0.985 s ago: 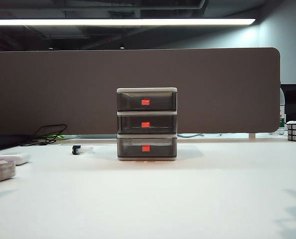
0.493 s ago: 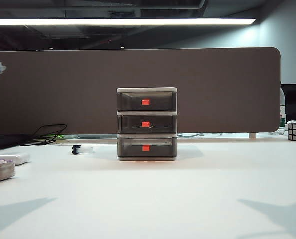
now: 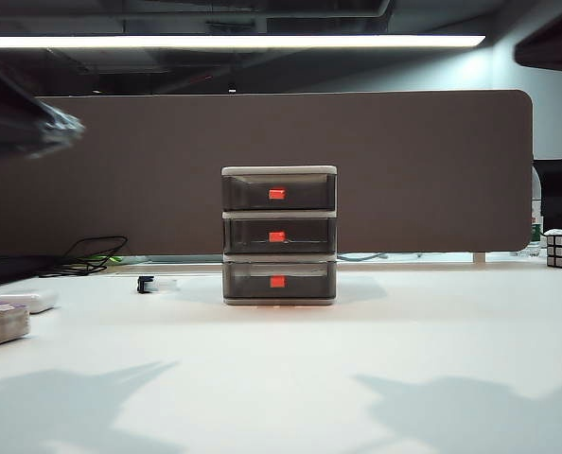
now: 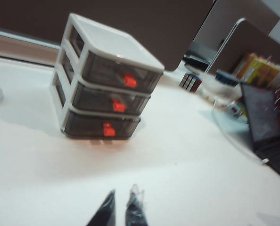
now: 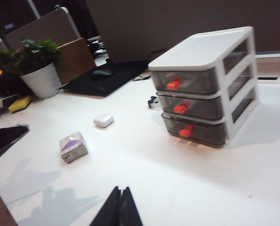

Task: Open the second layer of the drawer on the table, pick up a pack of napkins on the table and put it in, and finally close the drawer.

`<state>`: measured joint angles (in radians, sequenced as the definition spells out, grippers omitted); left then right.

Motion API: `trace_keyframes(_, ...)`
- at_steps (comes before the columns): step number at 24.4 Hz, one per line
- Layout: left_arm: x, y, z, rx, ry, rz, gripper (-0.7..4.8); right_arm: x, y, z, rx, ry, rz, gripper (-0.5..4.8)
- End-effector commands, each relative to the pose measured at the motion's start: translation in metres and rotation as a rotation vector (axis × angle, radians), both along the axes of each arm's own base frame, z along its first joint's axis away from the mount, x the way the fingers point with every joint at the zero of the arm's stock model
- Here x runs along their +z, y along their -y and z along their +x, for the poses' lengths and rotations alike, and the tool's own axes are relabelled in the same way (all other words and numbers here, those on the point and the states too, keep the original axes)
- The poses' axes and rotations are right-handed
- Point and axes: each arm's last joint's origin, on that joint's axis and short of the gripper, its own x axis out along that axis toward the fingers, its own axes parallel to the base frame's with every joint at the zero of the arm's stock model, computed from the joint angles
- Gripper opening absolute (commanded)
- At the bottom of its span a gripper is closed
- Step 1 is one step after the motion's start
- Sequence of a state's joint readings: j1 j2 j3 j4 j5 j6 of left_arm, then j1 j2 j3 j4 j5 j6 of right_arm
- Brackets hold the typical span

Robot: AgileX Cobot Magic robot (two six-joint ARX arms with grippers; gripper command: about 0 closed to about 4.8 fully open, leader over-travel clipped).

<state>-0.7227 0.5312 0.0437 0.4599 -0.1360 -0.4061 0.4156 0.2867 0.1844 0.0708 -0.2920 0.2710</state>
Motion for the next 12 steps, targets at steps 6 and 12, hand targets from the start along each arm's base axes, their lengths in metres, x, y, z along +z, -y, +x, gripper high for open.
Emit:
trace_keyframes(6,0.003,0.060,0.067,-0.016,-0.037,0.055,1.62,0.031,-0.031,0.048,0.056,0.004,-0.082,-0.05)
trace_keyframes(12,-0.013,0.091,0.104,-0.015,-0.099,0.108,1.60,0.040,-0.051,0.088,0.094,0.006,-0.199,-0.05)
